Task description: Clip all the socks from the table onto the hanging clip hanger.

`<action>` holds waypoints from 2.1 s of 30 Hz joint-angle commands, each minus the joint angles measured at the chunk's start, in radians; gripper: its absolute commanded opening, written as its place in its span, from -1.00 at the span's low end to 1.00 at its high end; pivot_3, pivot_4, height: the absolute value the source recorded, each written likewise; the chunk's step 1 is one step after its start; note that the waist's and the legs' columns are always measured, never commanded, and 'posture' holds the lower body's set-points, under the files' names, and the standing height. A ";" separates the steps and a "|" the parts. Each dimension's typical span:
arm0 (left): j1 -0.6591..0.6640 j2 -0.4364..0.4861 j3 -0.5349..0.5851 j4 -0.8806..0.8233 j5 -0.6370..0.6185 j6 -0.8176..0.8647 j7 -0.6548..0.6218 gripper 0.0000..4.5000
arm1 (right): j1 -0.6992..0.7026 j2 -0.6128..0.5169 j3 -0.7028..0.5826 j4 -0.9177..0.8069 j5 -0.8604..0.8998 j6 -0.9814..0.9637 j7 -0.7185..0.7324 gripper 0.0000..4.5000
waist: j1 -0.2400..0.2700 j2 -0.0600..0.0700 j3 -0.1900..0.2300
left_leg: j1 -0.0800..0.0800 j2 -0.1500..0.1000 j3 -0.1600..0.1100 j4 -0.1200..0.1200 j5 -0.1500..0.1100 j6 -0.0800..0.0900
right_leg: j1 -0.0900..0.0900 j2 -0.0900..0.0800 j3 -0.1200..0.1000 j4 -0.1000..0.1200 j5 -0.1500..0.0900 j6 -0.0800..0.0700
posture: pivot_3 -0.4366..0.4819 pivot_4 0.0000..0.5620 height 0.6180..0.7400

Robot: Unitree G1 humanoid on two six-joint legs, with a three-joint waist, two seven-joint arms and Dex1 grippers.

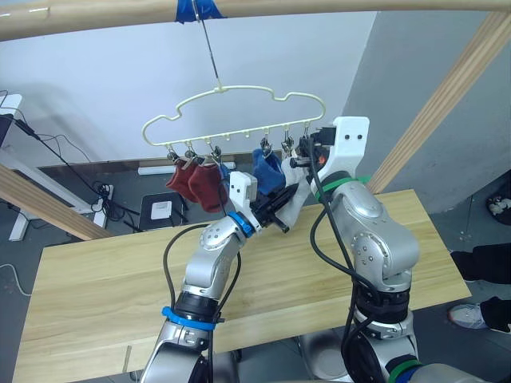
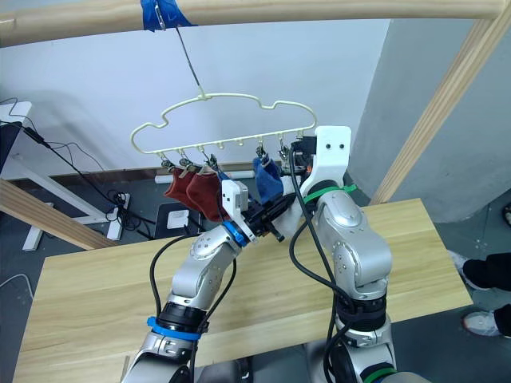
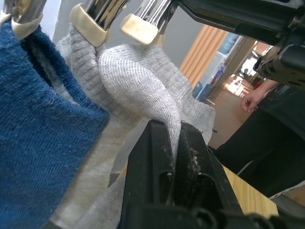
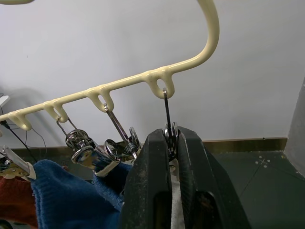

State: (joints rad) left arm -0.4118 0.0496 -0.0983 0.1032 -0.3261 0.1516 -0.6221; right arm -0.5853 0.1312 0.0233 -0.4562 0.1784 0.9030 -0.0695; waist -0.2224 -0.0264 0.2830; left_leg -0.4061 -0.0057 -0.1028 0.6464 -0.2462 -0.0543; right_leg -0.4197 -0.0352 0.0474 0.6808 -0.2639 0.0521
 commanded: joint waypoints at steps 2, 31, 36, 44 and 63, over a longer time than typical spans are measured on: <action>-0.006 -0.016 0.017 -0.062 -0.041 0.016 0.008 -1.00 | -0.004 0.002 0.009 -0.049 0.002 -0.015 -0.004 -1.00 | 0.000 0.000 0.000 | 0.000 0.000 0.000 0.000 0.000 0.000 | 0.000 0.000 0.000 0.000 0.000 0.000 | -0.78 -0.13 1.00; 0.012 0.129 -0.082 -0.062 0.098 -0.003 -0.049 0.13 | 0.055 -0.145 -0.025 -0.201 0.099 0.069 0.140 0.72 | 0.001 0.000 0.000 | 0.000 0.000 0.000 0.000 0.000 0.000 | 0.000 0.000 0.000 0.000 0.000 0.000 | -0.75 -0.14 1.00; 0.085 0.271 -0.098 -0.124 0.118 -0.021 -0.159 0.80 | 0.123 -0.345 -0.051 -0.261 0.165 0.081 0.293 0.72 | 0.002 0.000 0.000 | 0.000 0.000 0.000 0.000 0.000 0.000 | 0.000 0.000 0.000 -0.001 0.000 0.000 | -0.73 -0.19 1.00; 0.277 0.590 0.064 -0.346 -0.011 0.026 -0.358 1.00 | 0.185 -0.702 -0.103 -0.187 0.238 -0.046 0.620 0.99 | 0.005 0.000 0.000 | 0.001 0.001 0.001 0.000 0.000 0.000 | 0.000 0.001 0.001 0.000 0.000 0.000 | -0.64 -0.26 1.00; 0.560 0.901 0.544 -0.323 -0.057 0.251 -0.337 1.00 | 0.146 -1.072 -0.117 0.143 0.240 -0.462 1.145 0.99 | 0.080 -0.001 -0.018 | 0.005 0.001 0.003 0.000 0.001 0.001 | 0.004 -0.001 0.000 -0.001 0.000 0.000 | -0.36 -0.53 1.00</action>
State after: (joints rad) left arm 0.1500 0.9403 0.3957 -0.2129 -0.3717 0.4054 -0.9607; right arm -0.4176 -0.9285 -0.0763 -0.3041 0.4149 0.4680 1.0611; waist -0.1421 -0.0279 0.2648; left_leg -0.4009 -0.0050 -0.1000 0.6462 -0.2455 -0.0535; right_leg -0.4158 -0.0365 0.0472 0.6797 -0.2640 0.0519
